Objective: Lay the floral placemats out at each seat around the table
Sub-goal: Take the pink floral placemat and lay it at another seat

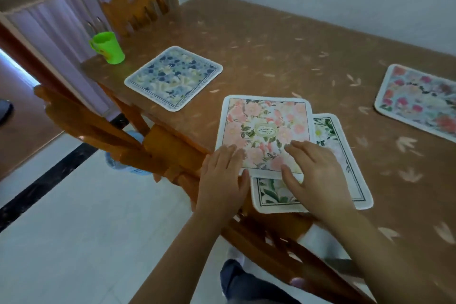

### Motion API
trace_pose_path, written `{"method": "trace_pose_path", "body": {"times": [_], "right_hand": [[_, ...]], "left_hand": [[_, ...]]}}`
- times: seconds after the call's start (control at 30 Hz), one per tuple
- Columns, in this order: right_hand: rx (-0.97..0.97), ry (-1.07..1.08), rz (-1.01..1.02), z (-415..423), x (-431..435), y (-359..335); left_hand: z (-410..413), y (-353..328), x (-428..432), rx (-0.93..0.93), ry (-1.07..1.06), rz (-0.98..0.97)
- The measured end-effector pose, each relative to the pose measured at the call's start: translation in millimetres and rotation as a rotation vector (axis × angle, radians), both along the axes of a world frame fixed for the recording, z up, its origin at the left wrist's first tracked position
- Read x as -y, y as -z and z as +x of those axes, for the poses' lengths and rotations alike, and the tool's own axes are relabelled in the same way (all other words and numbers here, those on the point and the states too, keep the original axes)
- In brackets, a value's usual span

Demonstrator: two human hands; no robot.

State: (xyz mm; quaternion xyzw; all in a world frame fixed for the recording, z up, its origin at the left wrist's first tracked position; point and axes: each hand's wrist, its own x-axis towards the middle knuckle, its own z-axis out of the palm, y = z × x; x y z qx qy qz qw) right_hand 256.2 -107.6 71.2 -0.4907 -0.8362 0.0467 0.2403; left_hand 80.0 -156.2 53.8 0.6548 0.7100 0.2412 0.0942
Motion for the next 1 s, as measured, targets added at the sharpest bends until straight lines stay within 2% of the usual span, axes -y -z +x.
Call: {"method": "trace_pose_path", "body": {"times": [0.27, 0.47, 0.63, 0.87, 1.0], "right_hand": [[0.063, 0.074, -0.054, -19, -60, 39], [0.11, 0.102, -0.04, -16, -71, 68], [0.2, 0.072, -0.143, -16, -69, 101], [0.307, 0.041, -0.272, -11, -61, 133], [0.253, 0.037, -0.269, -10, -63, 136]], "left_hand": [[-17, 29, -83, -0.14, 0.258, -0.048], [-10, 60, -116, -0.131, 0.395, -0.123], [-8, 86, -129, -0.141, 0.47, -0.21], [-13, 115, -121, -0.174, 0.464, -0.282], [-13, 120, -121, -0.163, 0.447, -0.315]]}}
